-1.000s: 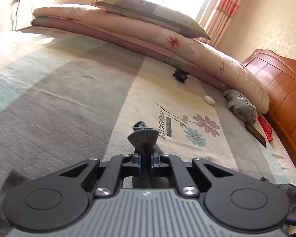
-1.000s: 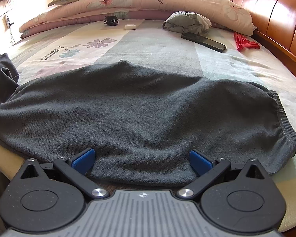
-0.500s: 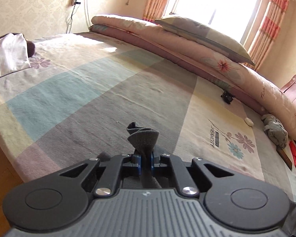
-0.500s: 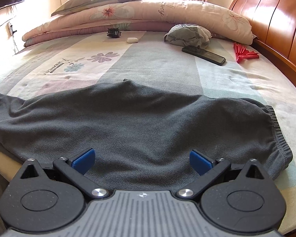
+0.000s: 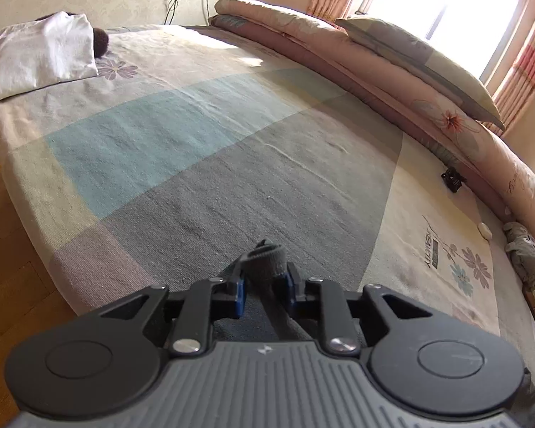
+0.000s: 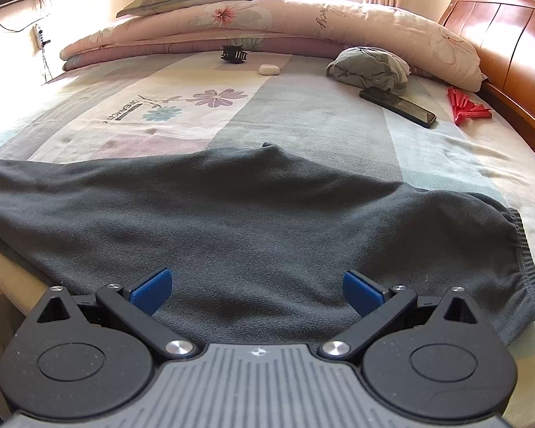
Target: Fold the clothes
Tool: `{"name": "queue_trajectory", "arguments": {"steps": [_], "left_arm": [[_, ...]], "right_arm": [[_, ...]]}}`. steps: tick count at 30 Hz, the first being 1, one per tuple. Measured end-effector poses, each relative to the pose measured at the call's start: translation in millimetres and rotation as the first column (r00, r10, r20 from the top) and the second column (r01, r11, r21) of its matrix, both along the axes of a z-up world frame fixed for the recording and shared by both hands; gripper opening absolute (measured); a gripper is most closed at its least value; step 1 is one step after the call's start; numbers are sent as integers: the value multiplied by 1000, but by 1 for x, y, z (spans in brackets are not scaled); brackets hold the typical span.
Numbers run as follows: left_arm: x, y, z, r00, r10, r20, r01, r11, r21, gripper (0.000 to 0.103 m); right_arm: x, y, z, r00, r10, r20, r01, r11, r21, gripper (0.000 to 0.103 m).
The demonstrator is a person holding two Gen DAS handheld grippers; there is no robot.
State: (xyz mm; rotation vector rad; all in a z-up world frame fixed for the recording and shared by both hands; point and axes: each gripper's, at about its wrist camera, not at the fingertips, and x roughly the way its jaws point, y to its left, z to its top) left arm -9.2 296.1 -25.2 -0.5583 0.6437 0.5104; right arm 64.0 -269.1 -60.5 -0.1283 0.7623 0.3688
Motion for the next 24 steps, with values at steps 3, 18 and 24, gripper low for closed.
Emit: {"name": "queue_trajectory", "arguments": {"steps": [3,18,24], "left_arm": [[-6,5,6,1000,21,2,-21,999,46,26],[3,-39,-36,965,-263,-8,263,964,32,31],[0,-41,-33,964,-264,33,261,962,77,29]], "right_arm": [[1,4,0,1000,5,-4,-5,1000,-3,103],[1,34,6,997,81,5,-81,997,-21,103],[-2,31,9,997,81,0,-81,997,0,103]]}}
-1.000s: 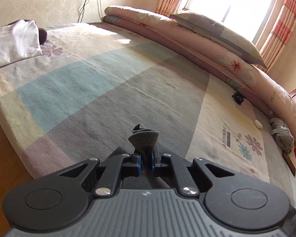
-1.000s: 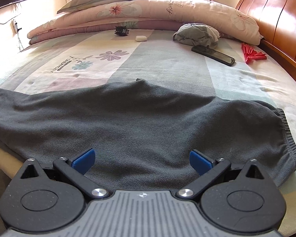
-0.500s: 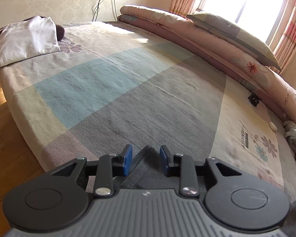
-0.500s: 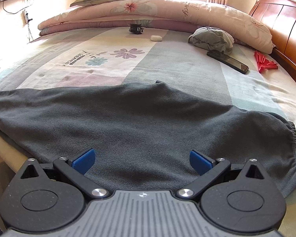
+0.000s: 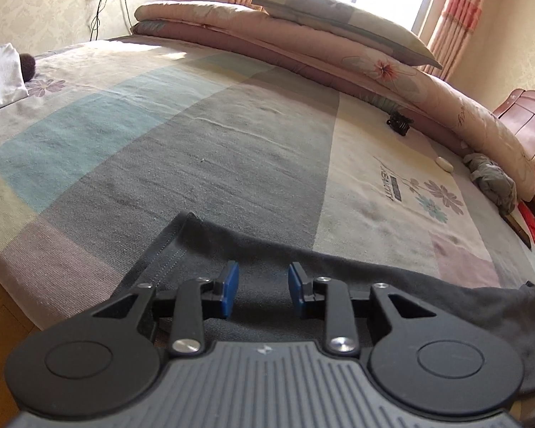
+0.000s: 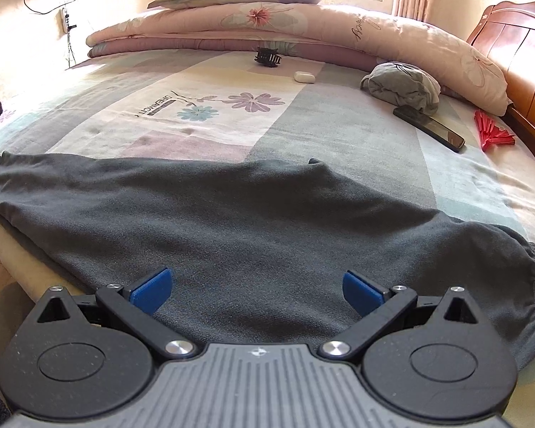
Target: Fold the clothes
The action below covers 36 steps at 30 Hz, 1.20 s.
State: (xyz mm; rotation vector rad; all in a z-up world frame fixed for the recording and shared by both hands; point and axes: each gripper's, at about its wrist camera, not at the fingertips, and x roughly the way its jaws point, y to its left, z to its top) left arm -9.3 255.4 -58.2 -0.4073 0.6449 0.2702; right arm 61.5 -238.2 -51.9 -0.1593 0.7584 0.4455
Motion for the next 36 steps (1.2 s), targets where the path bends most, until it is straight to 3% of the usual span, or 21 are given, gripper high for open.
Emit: {"name": "queue_trajectory", "arguments": {"steps": [3,6,10,13,17,20,21,24,28,33,36], "left_arm": [[-5,-2,5,998,-54,29,56,997,-49,30],[1,-28,8,983,-181,14,182,982,-51,30],[12,-86,11,922,-387,2,387,922,-16,34],[18,-130,14,853,-521,13,521,853,-5,37],[20,-171,17,762,-647,37,647,762,-12,40],[19,-185,17,726,-687,29,687,726,-2,42],[18,-187,16,716,-698,21,698,716,4,43],[13,-192,16,688,-725,-29,725,684,78,47],[8,-202,14,648,-756,-97,758,626,185,51],[7,-228,8,593,-788,-165,780,511,362,54],[9,-246,2,564,-798,-215,776,422,469,55]], "right_arm": [[-1,-1,1,1000,7,-15,-7,999,36,103],[-3,5,5,998,67,-19,-65,994,84,103],[-20,30,13,963,267,39,-269,959,88,99],[-28,53,11,910,413,25,-414,909,48,71],[-37,82,-2,848,530,8,-527,845,-85,40],[-33,89,-8,832,555,-2,-551,826,-118,21],[-32,92,-10,827,563,-6,-559,819,-129,20],[-28,95,-14,814,581,-8,-575,803,-157,19],[-20,89,-8,819,574,-2,-570,813,-115,5],[-14,84,-1,835,550,10,-548,833,-73,3],[-13,80,5,842,539,16,-538,842,-42,3]]}}
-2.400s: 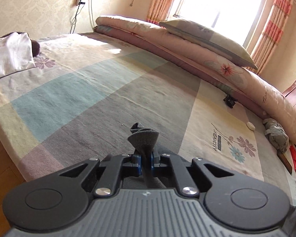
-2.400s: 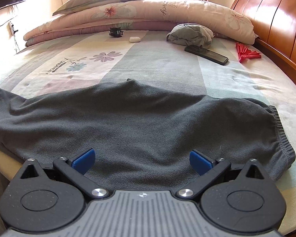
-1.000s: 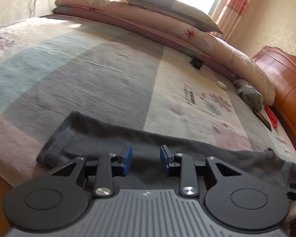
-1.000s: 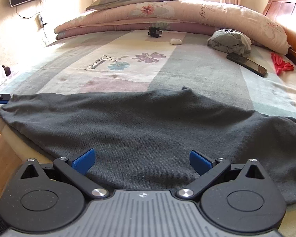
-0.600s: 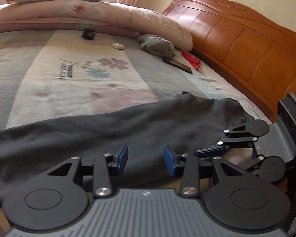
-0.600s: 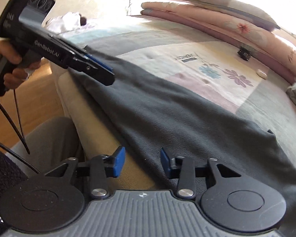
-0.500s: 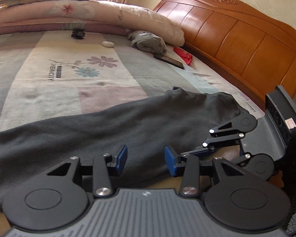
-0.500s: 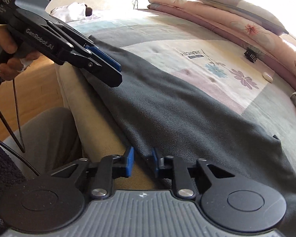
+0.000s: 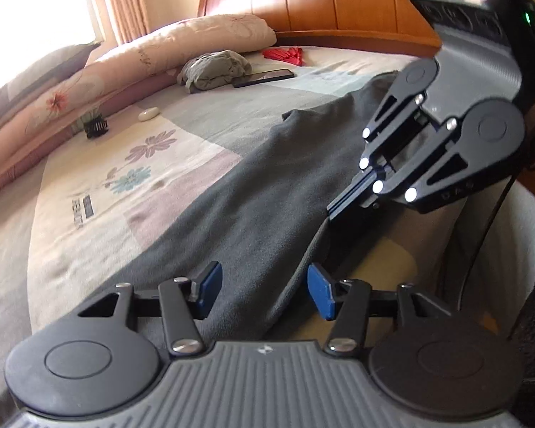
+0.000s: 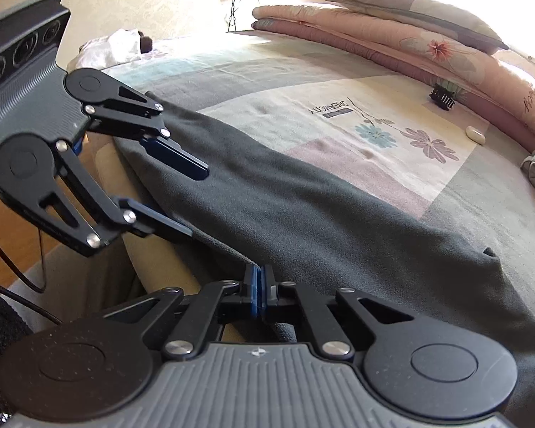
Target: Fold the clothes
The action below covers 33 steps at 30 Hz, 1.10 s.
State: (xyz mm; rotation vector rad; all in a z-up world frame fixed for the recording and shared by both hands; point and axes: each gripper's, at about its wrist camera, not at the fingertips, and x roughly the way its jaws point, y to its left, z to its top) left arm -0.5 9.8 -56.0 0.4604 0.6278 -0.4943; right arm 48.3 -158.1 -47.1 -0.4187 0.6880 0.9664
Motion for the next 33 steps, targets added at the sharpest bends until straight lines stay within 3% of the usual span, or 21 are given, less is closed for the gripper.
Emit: {"name": "queue_trajectory", "arguments": {"steps": [3,6,9,10,12,13,14,16,21,22,23,24,25,26,30,33], "left_arm": [[0,-19,-10,994,-55,92,40,987,158,56],[-4,-32,-24,974,-102,201,28,939,342,57],[-7,-30,-31,963,-104,250,-12,906,423,57],[-7,-26,-30,967,-81,241,-26,911,411,57],[-7,-18,-23,976,-34,216,-46,934,354,57],[-8,-15,-19,977,-12,215,-59,945,321,57],[-8,-13,-15,978,8,210,-70,954,290,57],[-7,-10,-9,976,41,212,-93,966,240,57],[-8,-8,-9,975,48,219,-101,966,240,57],[-8,-7,-10,975,42,216,-97,964,249,57],[-10,-6,-13,977,35,213,-93,959,267,56],[-12,-4,-14,978,32,206,-91,955,282,52],[-13,0,-16,982,36,188,-91,952,292,50],[-13,4,-18,986,46,160,-93,950,297,43],[-14,28,-21,994,106,13,-106,967,232,38],[-13,49,-9,983,158,-89,-145,979,143,38]], "right_arm": [[1,-4,6,1000,-13,-11,13,999,30,3],[2,-8,11,999,-25,-23,26,998,58,3],[0,-10,14,999,-30,-26,32,997,68,4],[-3,-9,13,999,-33,-2,33,998,55,11],[-8,-7,11,998,-37,47,35,999,30,36],[-11,-5,10,997,-34,74,33,999,19,59],[-15,1,8,994,-21,109,20,1000,9,73],[-24,12,2,983,4,183,-1,1000,-15,75],[-36,45,-22,899,6,438,69,986,-154,73],[-37,47,-25,885,8,466,85,980,-179,64],[-37,48,-28,876,14,482,95,975,-201,48],[-37,48,-30,871,17,491,103,971,-216,37],[-37,44,-28,876,14,482,101,972,-212,20],[-37,41,-27,881,11,473,100,973,-209,10],[-31,29,-26,947,9,320,58,978,-199,9],[-26,19,-25,984,13,179,21,982,-187,9]]}}
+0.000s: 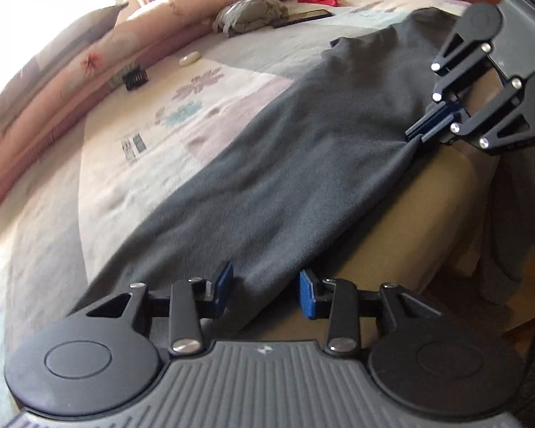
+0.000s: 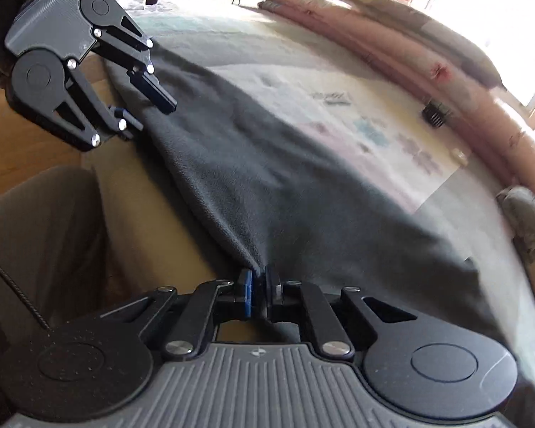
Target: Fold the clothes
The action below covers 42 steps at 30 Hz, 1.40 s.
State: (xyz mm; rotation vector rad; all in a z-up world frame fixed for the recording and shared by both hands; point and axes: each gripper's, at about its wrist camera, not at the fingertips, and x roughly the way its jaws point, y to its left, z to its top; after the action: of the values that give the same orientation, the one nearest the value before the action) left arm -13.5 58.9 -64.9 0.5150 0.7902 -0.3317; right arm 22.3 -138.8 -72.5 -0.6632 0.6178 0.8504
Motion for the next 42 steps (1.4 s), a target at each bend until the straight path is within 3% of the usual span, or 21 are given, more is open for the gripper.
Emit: {"name": "queue_trajectory", "arguments": {"steps": [3,7,9,12,15,17,19,20,21,23,25,28,31,32,34,37,39,42], "left_arm": [[-3,17,20,1000,12,-21,-13,998,-63,41],[5,32,61,997,34,66,-23,987,-162,42],[21,38,73,994,61,87,-35,962,-272,48],[57,32,67,996,58,64,-25,904,-426,48],[95,19,37,998,45,-38,-58,842,-536,48],[111,10,15,995,41,-86,-83,823,-562,48],[122,10,-6,987,86,-139,-150,817,-558,48],[123,13,-15,983,127,-136,-180,830,-527,47],[122,16,-23,978,164,-127,-206,843,-498,30],[110,25,-24,978,198,-63,-205,865,-459,28],[101,34,-22,967,251,-37,-244,880,-408,28],[94,41,-12,953,297,-57,-295,873,-388,28],[82,33,1,969,247,-17,-235,895,-380,43],[80,30,1,974,227,-21,-218,898,-383,47],[80,26,-7,968,245,-50,-246,897,-367,48],[72,36,-18,950,305,-67,-307,873,-380,49],[69,42,-15,940,330,-90,-338,859,-385,49],[78,37,-2,941,320,-114,-339,872,-352,47]], "right_arm": [[2,-12,15,993,21,-117,-16,999,46,13],[8,-33,46,990,-4,-138,25,988,149,25],[24,-39,56,989,-63,-135,87,979,185,28],[57,-38,57,978,-158,-134,184,958,220,29],[89,-25,45,964,-214,-158,248,938,242,29],[101,-20,30,954,-235,-185,274,934,227,29],[112,-14,14,943,-256,-212,300,930,211,30],[116,-13,7,938,-266,-222,312,928,206,30],[115,-18,1,935,-275,-224,321,924,208,31],[112,-34,-4,922,-313,-226,362,906,220,36],[108,-52,-4,905,-359,-230,409,882,233,36],[106,-71,0,885,-396,-244,451,860,239,36],[104,-72,14,891,-403,-209,448,854,263,39],[105,-71,18,896,-399,-194,440,853,282,45],[114,-66,19,894,-403,-195,446,840,308,51],[128,-59,0,860,-437,-265,498,834,239,52],[117,-66,-6,868,-419,-266,483,835,264,57],[107,-76,0,868,-399,-297,474,845,248,61]]}}
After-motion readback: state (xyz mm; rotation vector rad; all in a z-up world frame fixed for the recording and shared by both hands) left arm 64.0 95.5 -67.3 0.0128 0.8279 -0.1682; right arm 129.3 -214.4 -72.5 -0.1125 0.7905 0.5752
